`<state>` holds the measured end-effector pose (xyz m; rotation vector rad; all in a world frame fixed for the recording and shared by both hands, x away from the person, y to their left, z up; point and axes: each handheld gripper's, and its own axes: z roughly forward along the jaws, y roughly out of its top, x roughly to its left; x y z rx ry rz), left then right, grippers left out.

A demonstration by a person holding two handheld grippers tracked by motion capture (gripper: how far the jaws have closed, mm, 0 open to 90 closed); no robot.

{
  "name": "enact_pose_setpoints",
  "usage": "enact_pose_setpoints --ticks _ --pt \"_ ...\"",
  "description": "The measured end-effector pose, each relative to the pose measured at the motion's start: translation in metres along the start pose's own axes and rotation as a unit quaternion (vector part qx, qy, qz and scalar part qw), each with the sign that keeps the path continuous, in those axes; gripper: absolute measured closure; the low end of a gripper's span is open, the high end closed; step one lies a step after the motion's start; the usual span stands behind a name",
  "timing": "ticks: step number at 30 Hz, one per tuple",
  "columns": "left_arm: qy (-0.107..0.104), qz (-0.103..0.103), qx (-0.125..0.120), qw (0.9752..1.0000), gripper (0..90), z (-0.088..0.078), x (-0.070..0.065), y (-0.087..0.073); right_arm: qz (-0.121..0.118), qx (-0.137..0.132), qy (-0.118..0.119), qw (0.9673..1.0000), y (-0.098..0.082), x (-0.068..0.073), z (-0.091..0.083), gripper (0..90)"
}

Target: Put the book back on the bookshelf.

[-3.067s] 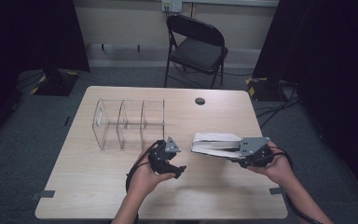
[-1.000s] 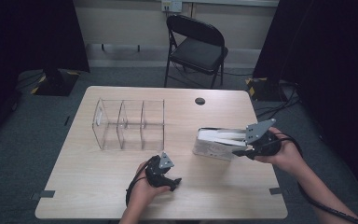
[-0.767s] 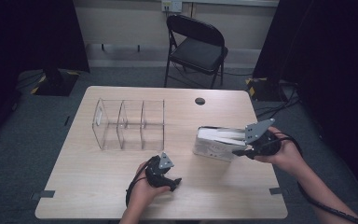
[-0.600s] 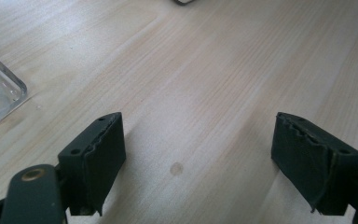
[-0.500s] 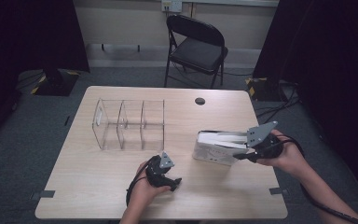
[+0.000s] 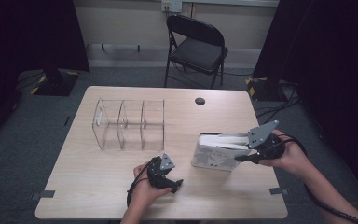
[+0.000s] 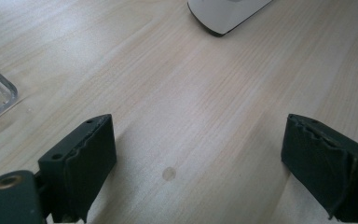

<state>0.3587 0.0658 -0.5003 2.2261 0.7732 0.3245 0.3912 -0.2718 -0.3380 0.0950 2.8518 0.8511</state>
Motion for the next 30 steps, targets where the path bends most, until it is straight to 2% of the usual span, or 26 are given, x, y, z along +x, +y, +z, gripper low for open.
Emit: enact_pose_setpoints --ticks 6,8,10,13,16,17,19,21,23,25,28,30 --pt "-0.002 -0.006 -0.001 1.0000 6.2 0.002 -0.001 0.001 0.003 0.009 0.001 1.0000 0.003 -0.003 0.000 74.8" --pt "-0.004 0.003 0.006 1.0000 3.9 0.003 -0.001 0.002 0.007 0.011 0.001 0.9999 0.003 -0.004 0.000 74.8" --pt "-0.003 -0.006 0.004 1.0000 0.0 0.006 -0.003 0.003 0.013 0.012 0.001 0.9998 0.003 -0.004 0.000 74.7" --pt "0.002 -0.011 0.007 0.9999 0.0 0.006 -0.004 0.004 0.019 0.011 0.002 0.9998 0.003 -0.005 0.000 74.7" --pt "-0.001 -0.009 0.025 0.9996 0.0 0.007 -0.003 0.009 0.021 0.009 0.002 0.9997 0.002 -0.006 0.000 74.7" --pt "-0.003 -0.002 0.035 0.9994 0.7 0.006 -0.002 0.011 0.020 0.007 0.001 0.9998 0.002 -0.007 0.000 74.7" --pt "-0.006 0.001 0.045 0.9990 6.8 0.003 -0.001 0.013 0.019 0.007 0.001 0.9998 0.002 -0.007 0.000 74.7" --pt "-0.014 -0.001 0.058 0.9982 18.0 0.000 0.000 0.018 0.020 0.008 0.002 0.9998 0.002 -0.007 0.000 74.7" --pt "-0.026 0.004 0.083 0.9962 16.8 -0.001 0.000 0.023 0.022 0.009 0.003 0.9997 0.002 -0.008 0.000 74.7" --pt "-0.028 0.019 0.097 0.9947 17.6 -0.003 -0.001 0.028 0.021 0.008 0.002 0.9997 0.002 -0.009 0.001 74.7" --pt "-0.042 0.032 0.116 0.9918 18.2 -0.008 0.000 0.038 0.026 0.010 0.002 0.9996 0.002 -0.009 0.000 74.7" --pt "-0.048 0.033 0.122 0.9908 18.2 -0.012 0.001 0.046 0.026 0.011 0.003 0.9996 0.002 -0.009 0.000 74.7"
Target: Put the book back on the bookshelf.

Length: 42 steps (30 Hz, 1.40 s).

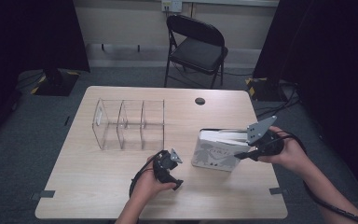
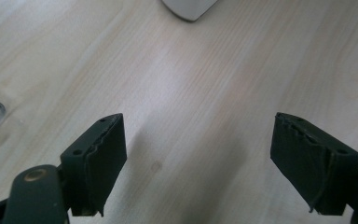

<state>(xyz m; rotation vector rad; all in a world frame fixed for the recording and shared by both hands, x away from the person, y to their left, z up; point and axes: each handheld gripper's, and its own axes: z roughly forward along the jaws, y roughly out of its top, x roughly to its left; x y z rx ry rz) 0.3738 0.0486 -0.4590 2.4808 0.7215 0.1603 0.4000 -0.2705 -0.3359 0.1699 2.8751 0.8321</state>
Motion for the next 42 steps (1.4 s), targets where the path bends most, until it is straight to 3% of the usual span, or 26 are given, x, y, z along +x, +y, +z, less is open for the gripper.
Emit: enact_pose_setpoints --ticks 8,13,18,29,31,42 --pt "-0.006 0.026 0.008 0.9996 18.1 -0.022 -0.002 0.025 0.001 0.000 0.003 1.0000 0.000 -0.001 0.000 74.6" --pt "-0.001 0.052 0.022 0.9984 18.9 -0.036 -0.004 0.040 0.003 -0.005 0.004 1.0000 -0.001 -0.003 0.000 74.6" --pt "-0.022 0.055 0.023 0.9979 21.0 -0.044 -0.006 0.054 0.006 -0.004 0.005 1.0000 -0.001 -0.004 0.001 74.5" --pt "-0.018 0.084 0.044 0.9953 21.9 -0.059 -0.003 0.087 0.010 -0.001 0.007 0.9999 -0.001 -0.006 0.001 74.5" --pt "-0.009 0.090 0.049 0.9946 22.1 -0.061 -0.002 0.092 0.012 -0.001 0.009 0.9999 -0.001 -0.006 0.001 74.4" --pt "-0.014 0.103 0.038 0.9939 21.7 -0.069 -0.003 0.120 0.011 -0.004 0.010 0.9999 -0.002 -0.009 0.001 74.3"
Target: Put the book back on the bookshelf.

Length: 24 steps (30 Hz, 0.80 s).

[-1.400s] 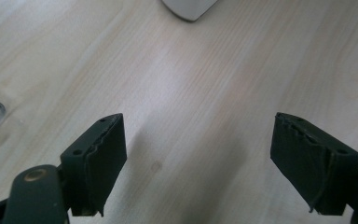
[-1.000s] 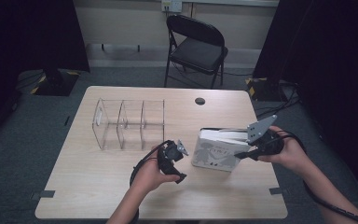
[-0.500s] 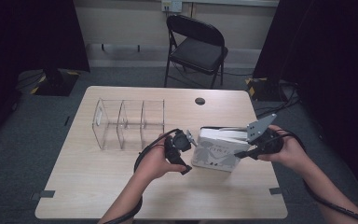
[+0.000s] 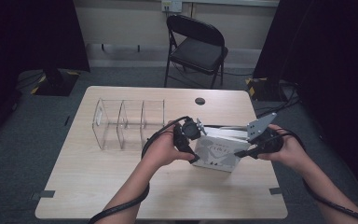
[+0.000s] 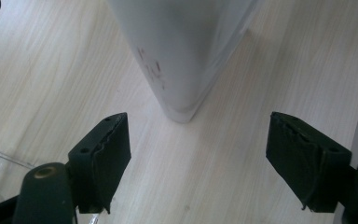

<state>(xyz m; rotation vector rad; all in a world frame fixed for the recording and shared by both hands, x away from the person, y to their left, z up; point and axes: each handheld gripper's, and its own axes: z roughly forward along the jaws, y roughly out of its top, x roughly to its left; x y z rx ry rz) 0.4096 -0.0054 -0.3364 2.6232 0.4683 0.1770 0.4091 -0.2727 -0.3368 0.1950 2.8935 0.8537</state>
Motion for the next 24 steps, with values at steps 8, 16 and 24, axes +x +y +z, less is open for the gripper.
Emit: enact_pose_setpoints --ticks 8,16,24 --pt "0.009 0.018 -0.007 0.9998 21.6 -0.011 0.003 0.022 0.002 0.003 0.000 1.0000 0.000 -0.001 0.000 74.2" --pt "0.001 0.040 -0.020 0.9990 22.9 -0.003 0.003 0.041 0.001 0.004 0.000 1.0000 0.001 -0.001 0.000 74.2" --pt "0.016 0.053 -0.011 0.9984 33.6 0.002 0.000 0.051 0.013 -0.004 0.000 0.9999 -0.002 0.000 0.000 72.3"
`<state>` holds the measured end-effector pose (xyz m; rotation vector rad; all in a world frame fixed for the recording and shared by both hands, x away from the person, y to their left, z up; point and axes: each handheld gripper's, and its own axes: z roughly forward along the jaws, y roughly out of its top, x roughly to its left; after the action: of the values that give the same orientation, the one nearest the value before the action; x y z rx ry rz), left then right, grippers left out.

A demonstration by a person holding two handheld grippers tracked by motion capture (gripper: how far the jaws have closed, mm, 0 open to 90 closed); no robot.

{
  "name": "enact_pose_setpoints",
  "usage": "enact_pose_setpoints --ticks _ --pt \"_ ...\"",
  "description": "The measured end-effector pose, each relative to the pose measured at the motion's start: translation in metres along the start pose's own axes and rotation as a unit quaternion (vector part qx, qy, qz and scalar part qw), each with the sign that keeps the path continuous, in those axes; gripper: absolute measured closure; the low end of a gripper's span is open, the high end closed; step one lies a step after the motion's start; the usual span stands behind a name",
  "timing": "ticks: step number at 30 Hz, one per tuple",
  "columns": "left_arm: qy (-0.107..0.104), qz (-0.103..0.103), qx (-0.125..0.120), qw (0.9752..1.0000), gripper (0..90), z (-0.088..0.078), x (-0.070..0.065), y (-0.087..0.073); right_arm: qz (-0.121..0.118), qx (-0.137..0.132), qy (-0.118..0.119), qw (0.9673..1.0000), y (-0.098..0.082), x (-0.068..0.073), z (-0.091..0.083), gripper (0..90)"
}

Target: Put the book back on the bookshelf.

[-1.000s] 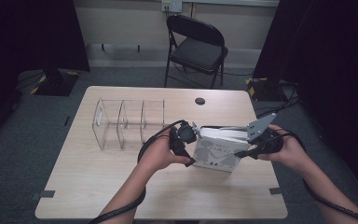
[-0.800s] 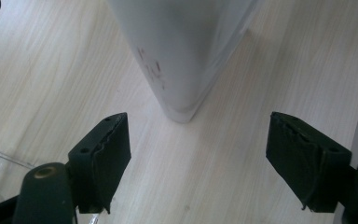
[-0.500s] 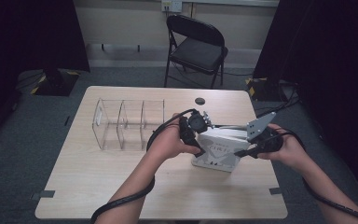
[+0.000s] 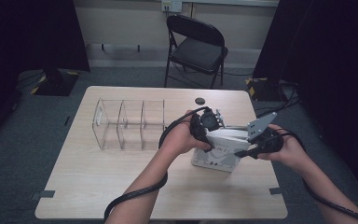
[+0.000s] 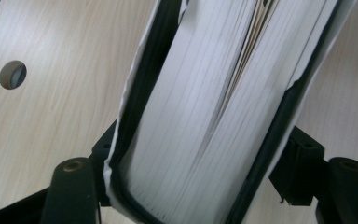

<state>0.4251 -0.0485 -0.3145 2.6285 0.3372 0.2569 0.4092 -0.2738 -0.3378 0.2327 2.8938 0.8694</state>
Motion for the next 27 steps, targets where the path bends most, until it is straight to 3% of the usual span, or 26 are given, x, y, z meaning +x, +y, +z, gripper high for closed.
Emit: enact_pose_setpoints --ticks 7,19,22,27 --pt "-0.023 0.004 0.006 0.9997 44.4 -0.006 -0.007 0.001 0.027 -0.016 -0.008 0.9995 -0.008 -0.003 -0.002 67.3" --pt "-0.032 -0.007 0.009 0.9994 49.6 -0.008 -0.013 0.001 0.056 -0.030 -0.011 0.9979 -0.014 -0.004 -0.003 51.3" --pt "-0.031 -0.011 0.011 0.9994 50.6 -0.009 -0.013 0.001 0.071 -0.023 -0.012 0.9971 -0.016 -0.005 -0.003 46.8" --pt "-0.030 -0.011 0.014 0.9994 52.0 -0.010 -0.017 0.001 0.086 -0.004 -0.035 0.9957 -0.023 -0.005 -0.006 39.4"
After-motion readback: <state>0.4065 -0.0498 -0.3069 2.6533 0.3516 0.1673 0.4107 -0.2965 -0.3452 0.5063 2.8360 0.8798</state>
